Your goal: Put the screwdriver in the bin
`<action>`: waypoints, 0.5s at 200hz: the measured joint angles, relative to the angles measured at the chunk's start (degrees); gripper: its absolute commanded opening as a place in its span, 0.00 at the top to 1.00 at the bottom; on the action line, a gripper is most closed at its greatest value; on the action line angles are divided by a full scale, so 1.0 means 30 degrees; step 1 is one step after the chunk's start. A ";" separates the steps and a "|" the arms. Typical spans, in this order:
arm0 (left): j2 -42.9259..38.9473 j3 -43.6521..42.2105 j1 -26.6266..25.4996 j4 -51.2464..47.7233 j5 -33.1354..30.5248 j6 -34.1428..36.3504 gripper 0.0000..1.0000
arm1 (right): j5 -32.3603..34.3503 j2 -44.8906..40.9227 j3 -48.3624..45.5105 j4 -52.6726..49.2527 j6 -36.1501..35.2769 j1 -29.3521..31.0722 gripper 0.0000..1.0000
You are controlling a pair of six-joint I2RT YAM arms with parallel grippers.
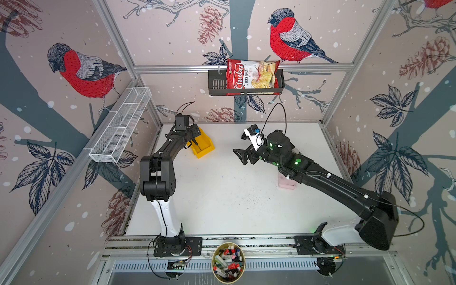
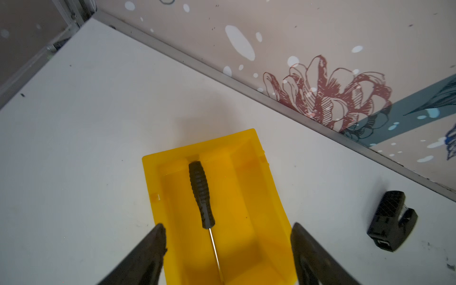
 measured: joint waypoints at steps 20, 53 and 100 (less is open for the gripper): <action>-0.1807 -0.1545 -0.0430 0.1093 -0.0095 0.0976 0.06 | 0.1144 -0.0634 -0.0816 0.0510 0.0313 -0.0262 0.01; -0.4969 -0.5093 -0.1362 0.3432 -0.0576 0.2798 0.01 | 0.3548 -0.1610 -0.2441 0.1909 0.0415 -0.1188 0.00; -0.9624 -1.1533 -0.1537 0.8466 -0.0852 0.4269 0.02 | 0.6674 -0.3045 -0.5778 0.3978 -0.0240 -0.3832 0.01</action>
